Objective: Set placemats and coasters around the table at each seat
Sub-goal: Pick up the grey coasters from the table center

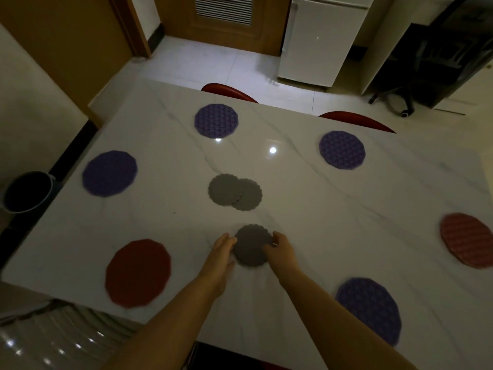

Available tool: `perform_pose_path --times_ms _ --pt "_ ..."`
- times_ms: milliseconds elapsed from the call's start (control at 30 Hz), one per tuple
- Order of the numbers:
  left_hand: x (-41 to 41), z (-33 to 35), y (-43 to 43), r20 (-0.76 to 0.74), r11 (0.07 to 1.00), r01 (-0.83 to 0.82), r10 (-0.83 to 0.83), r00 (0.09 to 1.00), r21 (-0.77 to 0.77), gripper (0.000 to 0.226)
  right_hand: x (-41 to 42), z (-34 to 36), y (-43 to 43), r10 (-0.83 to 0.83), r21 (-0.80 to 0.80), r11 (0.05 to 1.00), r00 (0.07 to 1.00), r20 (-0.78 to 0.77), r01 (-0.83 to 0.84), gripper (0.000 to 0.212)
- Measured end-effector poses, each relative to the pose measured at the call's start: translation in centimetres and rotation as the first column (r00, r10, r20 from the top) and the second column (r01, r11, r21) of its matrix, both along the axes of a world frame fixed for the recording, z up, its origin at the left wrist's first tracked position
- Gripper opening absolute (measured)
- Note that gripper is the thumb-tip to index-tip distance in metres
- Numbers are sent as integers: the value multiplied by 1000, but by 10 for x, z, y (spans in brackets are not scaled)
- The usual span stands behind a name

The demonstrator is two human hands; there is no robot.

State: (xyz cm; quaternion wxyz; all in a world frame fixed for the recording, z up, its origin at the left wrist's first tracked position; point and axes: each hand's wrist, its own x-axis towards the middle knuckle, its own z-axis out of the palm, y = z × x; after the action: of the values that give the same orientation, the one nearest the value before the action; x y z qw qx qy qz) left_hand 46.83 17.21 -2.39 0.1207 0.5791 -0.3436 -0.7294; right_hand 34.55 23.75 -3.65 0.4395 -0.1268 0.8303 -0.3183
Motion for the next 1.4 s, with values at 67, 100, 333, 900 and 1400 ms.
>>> perform_pose_path --times_ms 67,100,333,900,1400 --pt "3 -1 1 -14 1000 -7 7 1000 8 51 1 -1 -2 17 31 999 1000 -11 -17 56" --pt "4 -1 1 -19 1000 -15 15 1000 14 51 1 -2 -3 24 48 999 1000 -11 -23 54" --pt "10 -3 2 -96 993 -103 109 989 65 47 7 4 -3 173 65 984 966 -191 -163 37" --pt "44 3 -22 -202 998 66 -61 977 19 56 10 24 1 -225 -266 913 926 303 309 22" --pt "62 3 -68 -338 996 -84 66 939 -39 26 17 22 -79 54 -279 960 975 217 9 27"
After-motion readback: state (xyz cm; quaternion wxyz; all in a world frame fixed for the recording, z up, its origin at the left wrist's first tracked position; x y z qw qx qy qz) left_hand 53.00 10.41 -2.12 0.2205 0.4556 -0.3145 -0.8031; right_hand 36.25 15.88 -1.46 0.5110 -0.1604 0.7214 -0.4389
